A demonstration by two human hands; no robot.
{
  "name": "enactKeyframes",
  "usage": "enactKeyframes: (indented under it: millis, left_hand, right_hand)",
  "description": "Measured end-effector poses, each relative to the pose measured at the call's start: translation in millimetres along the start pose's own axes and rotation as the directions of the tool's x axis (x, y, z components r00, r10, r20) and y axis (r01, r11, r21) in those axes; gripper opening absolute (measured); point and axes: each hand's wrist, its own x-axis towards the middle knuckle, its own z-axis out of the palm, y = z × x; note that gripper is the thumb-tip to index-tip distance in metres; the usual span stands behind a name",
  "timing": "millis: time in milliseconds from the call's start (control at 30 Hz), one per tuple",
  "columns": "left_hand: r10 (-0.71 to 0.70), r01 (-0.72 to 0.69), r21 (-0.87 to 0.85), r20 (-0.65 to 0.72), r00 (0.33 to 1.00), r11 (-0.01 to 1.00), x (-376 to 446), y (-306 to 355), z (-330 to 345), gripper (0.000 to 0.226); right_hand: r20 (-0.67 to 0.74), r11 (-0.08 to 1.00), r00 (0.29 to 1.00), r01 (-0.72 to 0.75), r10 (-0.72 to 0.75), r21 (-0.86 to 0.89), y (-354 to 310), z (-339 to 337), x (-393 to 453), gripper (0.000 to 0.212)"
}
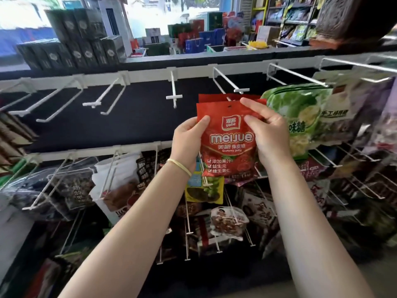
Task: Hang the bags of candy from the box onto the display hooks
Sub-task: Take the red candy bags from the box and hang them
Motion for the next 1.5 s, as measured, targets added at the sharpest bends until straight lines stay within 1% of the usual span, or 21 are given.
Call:
enactKeyframes:
  millis: [333,500,600,667,700,733,767,833,867,900,933,967,1067,1133,1167,1200,1233,1300,1367,1433,1500]
  left_hand:
    - [0.050,-0.050,-0.026,-0.001,0.999,0.998,18.2,-2.5,12.5,0.028]
    - [0.032,-0.034,-0.042,-0.037,0.999,0.999,25.3,-13.3,12.9,0.026]
    - [0.038,-0.040,-0.045,-0.045,0.998,0.998,30.3,-14.6,12.7,0.025]
    - [0.035,-0.035,-0.006,-0.052,0.998,0.999,34.8,-14.9,12.5,0.026]
    - [0.034,-0.033,0.021,-0.053,0.998,0.999,37.2,-15.8,12.1,0.026]
    - [0.041,-0.038,0.052,-0.056,0.998,0.998,38.5,-16.6,11.6,0.025]
    - [0.059,-0.053,0.093,-0.065,0.996,0.994,40.0,-18.6,9.7,0.025]
    - [0.127,-0.101,0.220,-0.108,0.986,0.970,41.1,-25.0,1.7,0.022]
    - [0.165,-0.121,0.283,-0.135,0.977,0.951,39.9,-28.8,-5.2,0.018]
    - [0.188,-0.130,0.326,-0.154,0.970,0.936,37.9,-33.0,-13.7,0.014]
    - [0.186,-0.121,0.345,-0.162,0.969,0.931,34.5,-36.6,-23.2,0.011]
    - [0.169,-0.104,0.351,-0.159,0.973,0.931,30.5,-40.0,-33.8,0.011]
    - [0.104,-0.053,0.383,-0.112,0.988,0.922,17.7,-45.2,-68.4,0.015]
    - [0.076,-0.039,0.439,-0.066,0.995,0.898,10.3,-46.5,-95.1,0.018]
    - [0.061,-0.036,0.471,-0.038,0.997,0.882,6.7,-46.1,-110.5,0.018]
    - [0.043,-0.031,0.496,-0.013,0.999,0.868,1.8,-44.5,-126.4,0.018]
    - [0.027,-0.028,0.523,0.010,1.000,0.852,-3.4,-42.4,-144.4,0.019]
    - [0.016,-0.046,0.604,0.054,0.998,0.796,-16.1,-34.5,-186.4,0.020]
    - [-0.016,-0.051,0.675,0.092,0.996,0.736,-30.7,-21.9,-236.2,0.019]
    - [-0.061,-0.030,0.693,0.107,0.992,0.721,-46.3,-9.3,-291.8,0.019]
    - [-0.068,-0.037,0.730,0.114,0.991,0.683,-64.8,4.5,-352.2,0.018]
  right_hand:
    - [0.008,0.999,1.000,0.024,-0.024,-0.024,-0.9,-7.7,23.0,0.031]
    - [0.017,0.998,1.000,0.026,-0.025,-0.064,10.4,-8.3,30.5,0.032]
    - [0.037,0.986,0.995,0.097,-0.093,-0.132,18.5,-8.0,37.8,0.032]
    - [0.040,0.956,0.983,0.186,-0.181,-0.227,25.2,-7.3,42.1,0.033]
    - [0.022,0.919,0.967,0.247,-0.253,-0.309,30.1,-6.4,43.2,0.034]
    - [-0.013,0.851,0.936,0.313,-0.351,-0.422,35.4,-5.1,42.6,0.033]
    - [-0.054,0.751,0.881,0.367,-0.470,-0.548,41.9,-2.9,40.5,0.031]
    - [-0.108,0.547,0.723,0.407,-0.682,-0.732,55.2,3.5,33.3,0.026]
    - [-0.129,0.502,0.666,0.406,-0.735,-0.764,60.6,7.5,29.0,0.023]
    - [-0.143,0.489,0.638,0.407,-0.757,-0.772,65.1,12.2,24.3,0.020]
    - [-0.138,0.494,0.640,0.419,-0.755,-0.762,70.6,17.0,20.3,0.017]
    - [-0.116,0.517,0.672,0.437,-0.732,-0.736,75.0,23.4,15.0,0.014]
    - [0.035,0.632,0.830,0.450,-0.557,-0.631,87.0,49.4,-4.3,0.015]
    - [0.184,0.721,0.923,0.378,-0.337,-0.581,94.6,72.1,-17.8,0.016]
    - [0.263,0.752,0.944,0.318,-0.198,-0.577,97.8,84.9,-23.8,0.017]
    - [0.337,0.760,0.940,0.261,-0.058,-0.595,99.8,98.9,-29.9,0.019]
    - [0.405,0.742,0.912,0.226,0.066,-0.631,102.3,113.6,-35.6,0.019]
    - [0.505,0.693,0.831,0.223,0.232,-0.686,107.6,146.6,-49.9,0.018]
    - [0.557,0.711,0.781,0.219,0.283,-0.669,112.9,187.8,-69.3,0.017]
    - [0.585,0.749,0.751,0.189,0.307,-0.635,116.4,234.9,-93.3,0.016]
    - [0.614,0.784,0.709,0.141,0.346,-0.604,121.4,285.0,-121.2,0.018]
